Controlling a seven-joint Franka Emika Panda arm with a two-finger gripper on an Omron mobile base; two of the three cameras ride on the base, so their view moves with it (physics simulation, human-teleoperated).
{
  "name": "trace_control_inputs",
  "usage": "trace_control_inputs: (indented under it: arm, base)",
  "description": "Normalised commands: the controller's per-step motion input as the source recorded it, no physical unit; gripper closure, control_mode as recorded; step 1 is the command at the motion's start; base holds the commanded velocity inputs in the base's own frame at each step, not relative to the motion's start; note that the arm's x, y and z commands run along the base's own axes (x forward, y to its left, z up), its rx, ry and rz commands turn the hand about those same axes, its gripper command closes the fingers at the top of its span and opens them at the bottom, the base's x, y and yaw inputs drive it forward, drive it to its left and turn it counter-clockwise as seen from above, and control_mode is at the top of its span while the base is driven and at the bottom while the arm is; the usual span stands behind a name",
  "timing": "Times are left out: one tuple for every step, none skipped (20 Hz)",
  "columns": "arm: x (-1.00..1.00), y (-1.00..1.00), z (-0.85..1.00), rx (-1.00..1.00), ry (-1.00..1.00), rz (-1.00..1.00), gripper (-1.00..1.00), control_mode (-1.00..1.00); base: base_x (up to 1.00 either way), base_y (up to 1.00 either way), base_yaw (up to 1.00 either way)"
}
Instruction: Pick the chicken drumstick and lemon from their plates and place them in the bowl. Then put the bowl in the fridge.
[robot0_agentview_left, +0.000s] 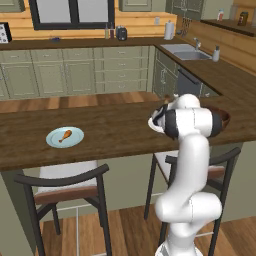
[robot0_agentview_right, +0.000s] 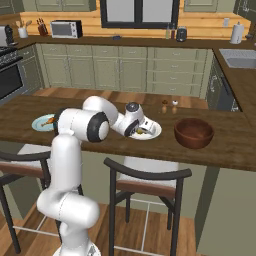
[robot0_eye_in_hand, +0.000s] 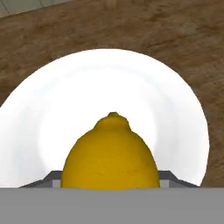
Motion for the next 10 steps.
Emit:
trace_control_inputs:
  arm:
    - [-0.96, 0.0, 1.0, -0.14, 0.0, 0.0, 1.0, -1.0]
    - [-0.85, 0.0, 1.0, -0.15, 0.0, 0.0, 1.0, -1.0]
    - [-0.69, 0.0, 1.0, -0.13, 0.09, -0.02, 1.0, -1.0]
    - [-0.57, 0.0, 1.0, -0.14, 0.17, -0.03, 1.0, -1.0]
    - [-0.52, 0.0, 1.0, -0.14, 0.17, -0.03, 1.0, -1.0]
    - [-0.47, 0.0, 1.0, -0.15, 0.18, -0.02, 1.0, -1.0]
    - [-0.41, 0.0, 1.0, -0.15, 0.09, -0.01, 1.0, -1.0]
    - [-0.33, 0.0, 1.0, -0.13, 0.11, -0.04, 1.0, -1.0]
    - [-0.21, 0.12, 1.0, -0.08, 0.15, -0.01, 1.0, -1.0]
    - [-0.16, 0.0, 1.0, -0.03, 0.19, 0.0, 1.0, -1.0]
  base:
    - [0.0, 0.0, 0.0]
    - [0.0, 0.0, 0.0]
    - [0.0, 0.0, 0.0]
    - [0.0, 0.0, 0.0]
    - [0.0, 0.0, 0.0]
    - [0.0, 0.0, 0.0]
    - [0.0, 0.0, 0.0]
    - [0.0, 0.0, 0.0]
    - [0.0, 0.0, 0.0]
    - [0.0, 0.0, 0.0]
